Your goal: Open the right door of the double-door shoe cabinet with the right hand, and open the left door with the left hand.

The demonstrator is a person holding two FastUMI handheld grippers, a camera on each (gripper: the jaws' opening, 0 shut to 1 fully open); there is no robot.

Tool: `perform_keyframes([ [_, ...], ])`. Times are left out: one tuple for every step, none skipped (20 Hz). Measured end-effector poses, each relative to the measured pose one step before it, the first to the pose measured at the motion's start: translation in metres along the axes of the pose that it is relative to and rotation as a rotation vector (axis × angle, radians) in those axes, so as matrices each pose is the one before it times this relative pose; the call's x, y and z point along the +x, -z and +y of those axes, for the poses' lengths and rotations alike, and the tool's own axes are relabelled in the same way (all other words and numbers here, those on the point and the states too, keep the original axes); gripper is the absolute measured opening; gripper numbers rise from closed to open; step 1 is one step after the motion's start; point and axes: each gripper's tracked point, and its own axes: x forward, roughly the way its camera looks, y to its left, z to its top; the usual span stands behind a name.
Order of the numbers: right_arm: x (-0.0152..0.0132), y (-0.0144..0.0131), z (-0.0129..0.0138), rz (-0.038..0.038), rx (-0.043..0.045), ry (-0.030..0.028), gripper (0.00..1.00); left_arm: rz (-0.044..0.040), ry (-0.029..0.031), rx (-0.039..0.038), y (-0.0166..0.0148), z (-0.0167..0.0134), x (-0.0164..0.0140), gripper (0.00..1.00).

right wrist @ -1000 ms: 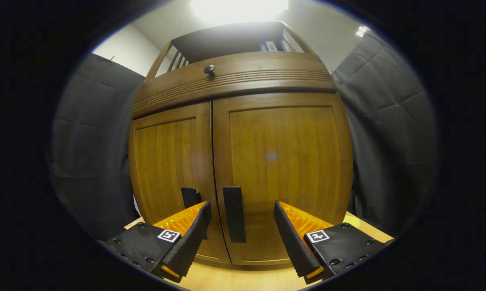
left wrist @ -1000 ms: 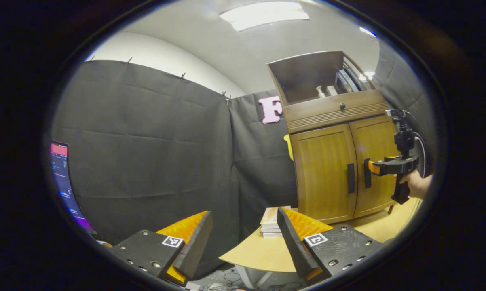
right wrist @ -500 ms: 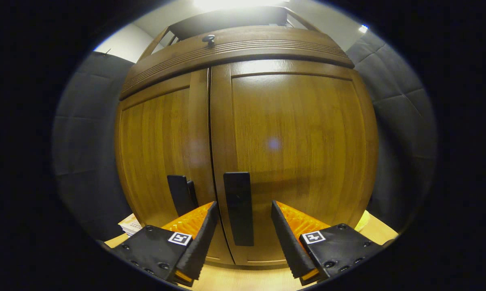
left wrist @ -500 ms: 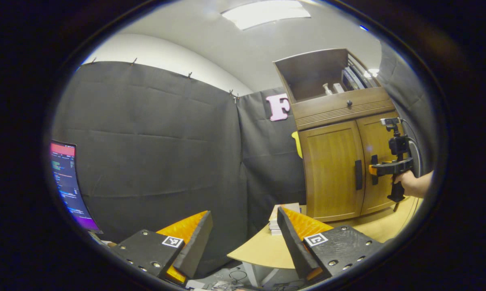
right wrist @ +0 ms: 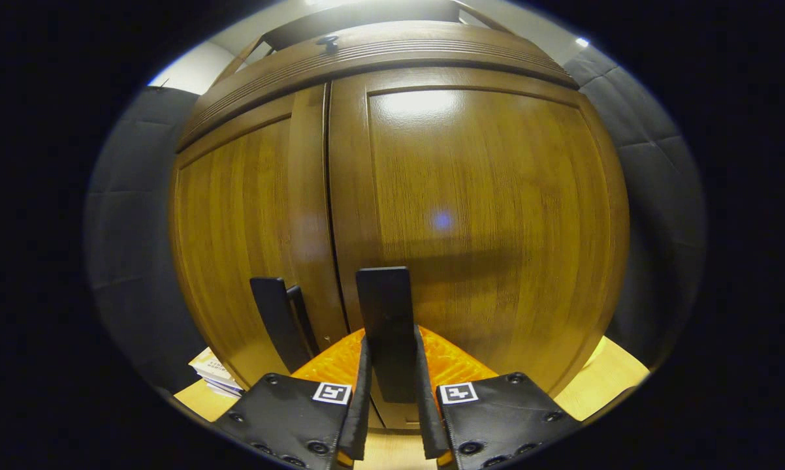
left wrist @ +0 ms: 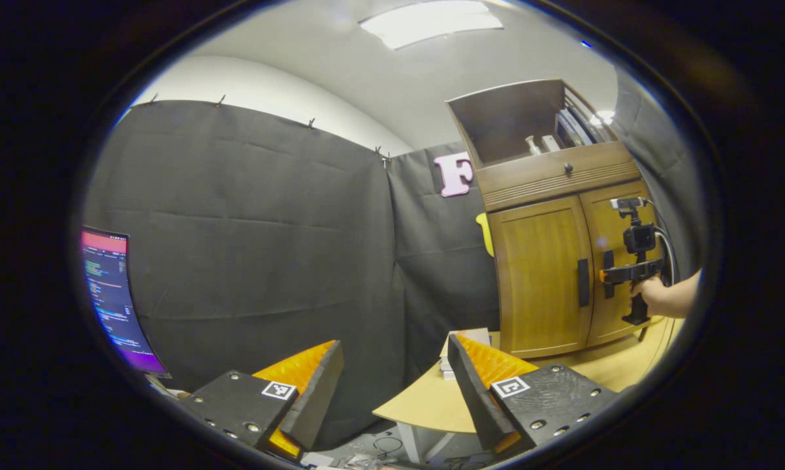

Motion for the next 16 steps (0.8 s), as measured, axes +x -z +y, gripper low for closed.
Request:
perform_keyframes([
  [-0.00079,-0.00087,0.00004,0.00078,-0.00308,-0.00927,0.22,-0.00035,0.00235,-0.00115,-0.00015,-0.00041,-0.00058,0.94],
  [0.00013,0.0016,0.00009,-0.00251,0.00542,-0.00198,0.22,-0.00073,0.00307,-0.00145,-0.0008,-0.0005,-0.00038,0.94],
  [-0.00572,-0.00165,0.00041,0.00089,-0.00843,-0.0009,0.1,-0.00199,0.00367,-0.0008,-0.00079,-0.0006,0.00026,0.94],
  [-0.00271,0.00152,-0.00067,0.00455,-0.00738,-0.00229,0.1,-0.00282,0.00383,-0.00096,-0.00125,-0.0005,-0.00042,0.94],
  [-0.00319,-0.00045,0.00036,0.00209,0.00025,-0.00557,0.1,-0.00422,0.00561,-0.00142,-0.00154,-0.00028,-0.00142,0.94],
  [-0.00406,-0.00005,0.00001,-0.00037,0.00577,-0.00889,0.14,-0.00446,0.00805,-0.00091,-0.00293,-0.00098,-0.00025,0.94],
  [-0.00451,0.00014,0.00012,0.00405,0.00789,-0.00991,0.1,-0.0037,0.00833,0.00097,-0.00022,-0.00153,0.00046,0.94],
  [-0.00432,0.00027,0.00019,-0.00202,0.00357,-0.00853,0.13,-0.00408,0.008,0.00034,-0.0014,-0.00211,-0.00021,0.94],
  [-0.00533,0.00044,-0.00048,-0.00006,-0.00233,-0.00822,0.1,-0.00203,0.00914,-0.00093,0.00032,-0.00741,-0.00036,0.94],
  [-0.00479,0.00049,0.00025,-0.00196,-0.00266,-0.00896,0.13,-0.00173,0.00834,-0.00397,-0.00007,-0.00557,0.00053,0.94],
  [-0.00524,0.00078,0.00024,0.00022,-0.00023,-0.00885,0.1,-0.00065,0.01073,-0.006,-0.00168,-0.00571,-0.00067,0.94],
  [-0.00524,0.00178,0.00036,0.0004,-0.00096,-0.00956,0.1,-0.00067,0.01034,-0.0054,0.00061,-0.0036,0.00255,0.94],
  [-0.00438,0.00044,0.00048,0.00154,-0.00063,-0.00972,0.1,-0.00062,0.01113,-0.0041,0.00016,-0.00151,0.00376,0.94],
  [-0.00425,0.00101,-0.00016,-0.00013,-0.00235,-0.00904,0.1,-0.0006,0.00982,-0.00241,0.0001,-0.00466,0.00467,0.94],
  [-0.00469,0.0002,-0.00052,0.00064,-0.00289,-0.008,0.14,-0.00257,0.011,-0.00299,-0.00091,-0.00633,0.00338,0.94],
  [-0.00336,-0.00018,-0.00059,0.00297,0.0011,-0.00655,0.14,-0.00241,0.01176,-0.00367,-0.00135,-0.00537,0.00218,0.94],
])
